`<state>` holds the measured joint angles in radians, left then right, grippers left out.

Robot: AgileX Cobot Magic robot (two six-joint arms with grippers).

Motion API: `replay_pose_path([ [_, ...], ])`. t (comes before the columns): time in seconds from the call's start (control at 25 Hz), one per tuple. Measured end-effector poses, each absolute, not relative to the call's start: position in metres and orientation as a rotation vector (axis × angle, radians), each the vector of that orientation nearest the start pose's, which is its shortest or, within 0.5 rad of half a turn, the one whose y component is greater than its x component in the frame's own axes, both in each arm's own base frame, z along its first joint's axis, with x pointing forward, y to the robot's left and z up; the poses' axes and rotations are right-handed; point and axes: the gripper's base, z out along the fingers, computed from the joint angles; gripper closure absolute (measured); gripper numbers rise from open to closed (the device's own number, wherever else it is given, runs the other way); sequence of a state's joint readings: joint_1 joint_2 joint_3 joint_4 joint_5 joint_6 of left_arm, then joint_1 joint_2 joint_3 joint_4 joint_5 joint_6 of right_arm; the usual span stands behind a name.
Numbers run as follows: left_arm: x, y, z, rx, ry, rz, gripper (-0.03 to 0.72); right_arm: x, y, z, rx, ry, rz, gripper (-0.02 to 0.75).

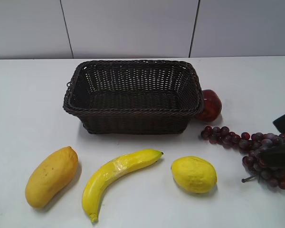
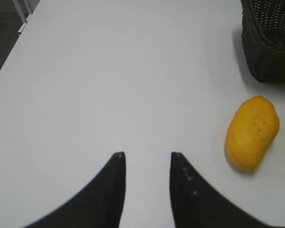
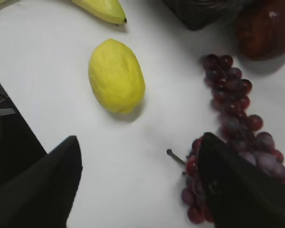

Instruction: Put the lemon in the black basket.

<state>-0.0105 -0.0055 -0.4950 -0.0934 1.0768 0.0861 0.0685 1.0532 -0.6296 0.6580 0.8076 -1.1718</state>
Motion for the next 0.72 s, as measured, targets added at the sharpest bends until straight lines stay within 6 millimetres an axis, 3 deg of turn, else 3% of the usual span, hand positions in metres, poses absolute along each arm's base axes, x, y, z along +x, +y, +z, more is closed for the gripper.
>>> replay_pose_path([
  [0.2, -0.006, -0.007, 0.275, 0.105, 2.054, -0.065, 0.449, 0.2, 0.069, 0.224, -1.177, 2.266, 0.424, 0.165],
  [0.44, -0.006, -0.007, 0.275, 0.105, 2.054, -0.065, 0.449, 0.215, 0.112, 0.19, -1.378, 2.246, 0.404, 0.165],
  [0.72, -0.006, -0.007, 0.275, 0.105, 2.054, -0.065, 0.449, 0.244, 0.147, 0.162, -1.412, 2.291, 0.384, 0.165],
])
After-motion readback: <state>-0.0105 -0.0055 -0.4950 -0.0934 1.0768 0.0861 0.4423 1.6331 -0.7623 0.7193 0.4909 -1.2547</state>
